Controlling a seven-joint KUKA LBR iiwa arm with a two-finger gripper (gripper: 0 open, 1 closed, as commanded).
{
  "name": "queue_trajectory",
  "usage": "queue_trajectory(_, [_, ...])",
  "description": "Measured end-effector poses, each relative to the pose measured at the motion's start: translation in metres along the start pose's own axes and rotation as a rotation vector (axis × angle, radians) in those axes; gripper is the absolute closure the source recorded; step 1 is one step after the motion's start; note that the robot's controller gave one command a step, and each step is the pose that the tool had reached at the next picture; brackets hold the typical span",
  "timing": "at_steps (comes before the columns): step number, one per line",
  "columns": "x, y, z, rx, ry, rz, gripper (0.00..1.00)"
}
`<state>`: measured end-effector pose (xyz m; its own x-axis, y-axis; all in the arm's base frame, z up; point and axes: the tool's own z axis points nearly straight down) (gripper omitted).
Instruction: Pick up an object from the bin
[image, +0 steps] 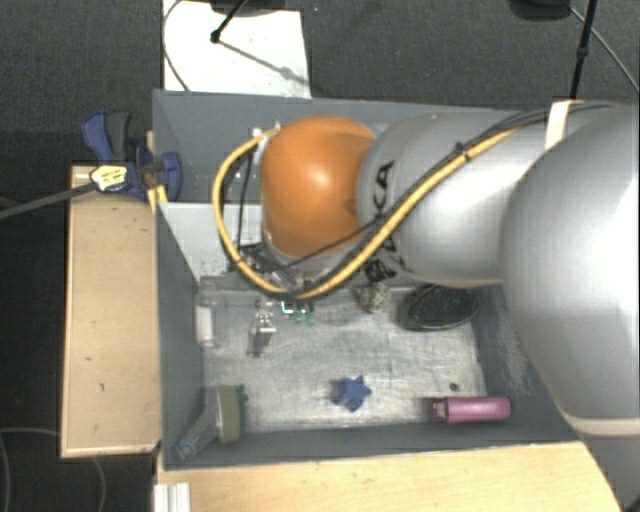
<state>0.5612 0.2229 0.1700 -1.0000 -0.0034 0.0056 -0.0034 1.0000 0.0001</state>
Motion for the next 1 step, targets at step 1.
queue_trajectory(1, [0.0677,0.0017,0.074,0.001,0.0,-0.331,0.0])
